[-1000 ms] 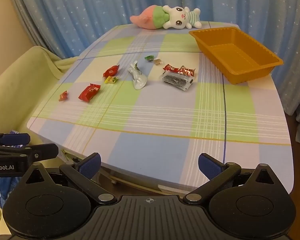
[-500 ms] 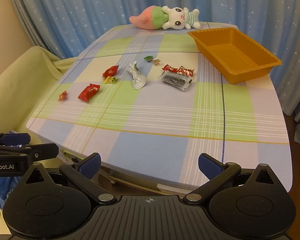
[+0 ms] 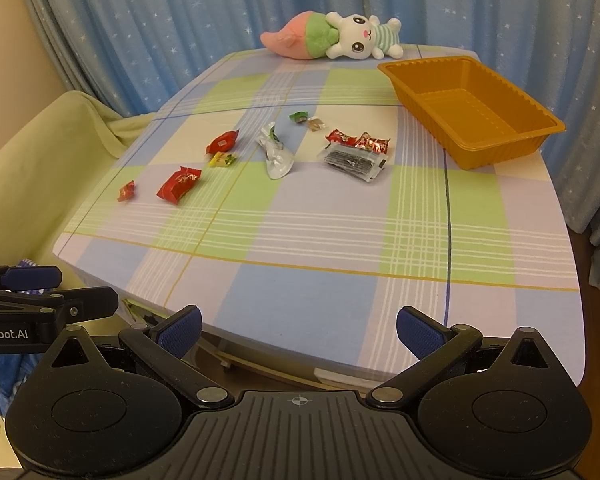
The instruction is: Organize snacks
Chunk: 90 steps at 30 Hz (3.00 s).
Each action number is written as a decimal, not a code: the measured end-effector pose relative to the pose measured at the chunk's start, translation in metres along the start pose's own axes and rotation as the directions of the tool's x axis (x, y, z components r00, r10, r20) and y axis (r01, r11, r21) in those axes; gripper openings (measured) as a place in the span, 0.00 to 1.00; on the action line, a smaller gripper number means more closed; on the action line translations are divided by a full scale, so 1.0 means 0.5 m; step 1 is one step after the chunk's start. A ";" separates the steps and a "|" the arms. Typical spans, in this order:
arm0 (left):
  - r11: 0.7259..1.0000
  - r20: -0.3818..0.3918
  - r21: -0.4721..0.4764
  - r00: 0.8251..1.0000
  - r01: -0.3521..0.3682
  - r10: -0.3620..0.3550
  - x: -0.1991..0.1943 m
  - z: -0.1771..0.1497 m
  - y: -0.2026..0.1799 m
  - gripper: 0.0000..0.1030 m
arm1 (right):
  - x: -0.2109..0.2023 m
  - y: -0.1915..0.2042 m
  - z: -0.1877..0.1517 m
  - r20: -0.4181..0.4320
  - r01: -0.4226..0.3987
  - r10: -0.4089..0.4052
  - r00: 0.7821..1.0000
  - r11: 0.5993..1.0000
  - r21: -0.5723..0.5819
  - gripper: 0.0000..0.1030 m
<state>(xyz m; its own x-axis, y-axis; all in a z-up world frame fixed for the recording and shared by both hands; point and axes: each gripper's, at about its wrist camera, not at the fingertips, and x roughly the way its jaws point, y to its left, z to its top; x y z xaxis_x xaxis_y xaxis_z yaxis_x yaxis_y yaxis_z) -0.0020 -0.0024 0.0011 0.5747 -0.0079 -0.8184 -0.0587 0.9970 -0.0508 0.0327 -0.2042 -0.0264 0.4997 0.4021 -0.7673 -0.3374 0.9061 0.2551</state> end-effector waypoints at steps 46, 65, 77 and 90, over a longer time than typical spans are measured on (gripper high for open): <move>1.000 -0.001 -0.002 1.000 0.003 -0.003 0.000 0.000 0.002 0.84 | 0.001 -0.003 0.002 0.000 -0.002 0.002 1.000 1.000 -0.002 1.00; 1.000 -0.005 -0.009 1.000 -0.003 0.003 0.004 -0.004 -0.016 0.84 | 0.013 -0.022 0.011 -0.008 -0.019 0.019 1.000 1.000 -0.007 1.00; 0.998 -0.013 -0.062 1.000 -0.019 0.019 0.025 0.005 -0.026 0.84 | 0.024 -0.059 0.026 -0.010 -0.043 0.043 0.999 0.999 -0.020 1.00; 0.965 0.004 -0.220 0.990 -0.139 0.144 0.029 -0.019 0.035 0.84 | 0.053 -0.121 0.044 0.022 -0.065 0.067 0.998 0.996 -0.059 1.00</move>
<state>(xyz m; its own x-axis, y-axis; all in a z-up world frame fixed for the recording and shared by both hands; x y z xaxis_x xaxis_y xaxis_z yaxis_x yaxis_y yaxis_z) -0.0023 0.0143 -0.0171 0.5635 0.1358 -0.8149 -0.3166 0.9466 -0.0611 0.0839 -0.2455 -0.0491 0.4937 0.4644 -0.7353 -0.4155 0.8687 0.2697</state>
